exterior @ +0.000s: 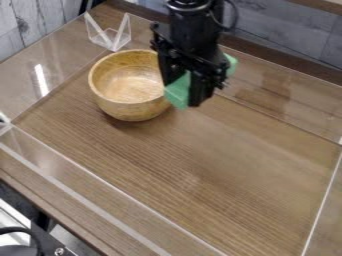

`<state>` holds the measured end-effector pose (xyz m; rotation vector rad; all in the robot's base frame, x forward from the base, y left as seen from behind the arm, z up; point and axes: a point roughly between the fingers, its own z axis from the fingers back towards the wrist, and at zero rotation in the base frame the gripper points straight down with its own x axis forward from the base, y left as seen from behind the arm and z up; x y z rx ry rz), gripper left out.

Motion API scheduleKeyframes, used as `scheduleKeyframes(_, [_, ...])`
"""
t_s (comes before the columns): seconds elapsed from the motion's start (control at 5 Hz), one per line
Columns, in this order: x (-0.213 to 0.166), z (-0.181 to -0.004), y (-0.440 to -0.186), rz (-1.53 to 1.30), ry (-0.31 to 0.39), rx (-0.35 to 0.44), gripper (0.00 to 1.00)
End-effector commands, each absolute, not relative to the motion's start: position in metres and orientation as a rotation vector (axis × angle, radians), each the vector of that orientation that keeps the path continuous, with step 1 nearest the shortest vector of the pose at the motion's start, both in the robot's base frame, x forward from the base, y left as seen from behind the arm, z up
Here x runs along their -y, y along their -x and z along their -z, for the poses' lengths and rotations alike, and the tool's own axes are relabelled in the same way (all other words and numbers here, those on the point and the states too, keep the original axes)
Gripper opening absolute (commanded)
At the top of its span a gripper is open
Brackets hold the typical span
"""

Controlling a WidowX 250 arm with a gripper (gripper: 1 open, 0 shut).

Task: Put green object into wooden bowl

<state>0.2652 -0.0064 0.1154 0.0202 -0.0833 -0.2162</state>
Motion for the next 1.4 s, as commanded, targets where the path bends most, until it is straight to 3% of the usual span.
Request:
scheduleKeyframes(0.0, [0.018,-0.134,-0.279,0.185,-0.032,0.143,0.00])
scheduleKeyframes(0.4, [0.013,-0.142,-0.281,0.272,-0.023,0.145,0.00])
scheduleKeyframes(1.0, [0.021,-0.130,-0.263,0.217,-0.030,0.147,0.00])
scheduleKeyframes(1.2, [0.002,-0.135,-0.269,0.122,-0.048,0.146,0.00])
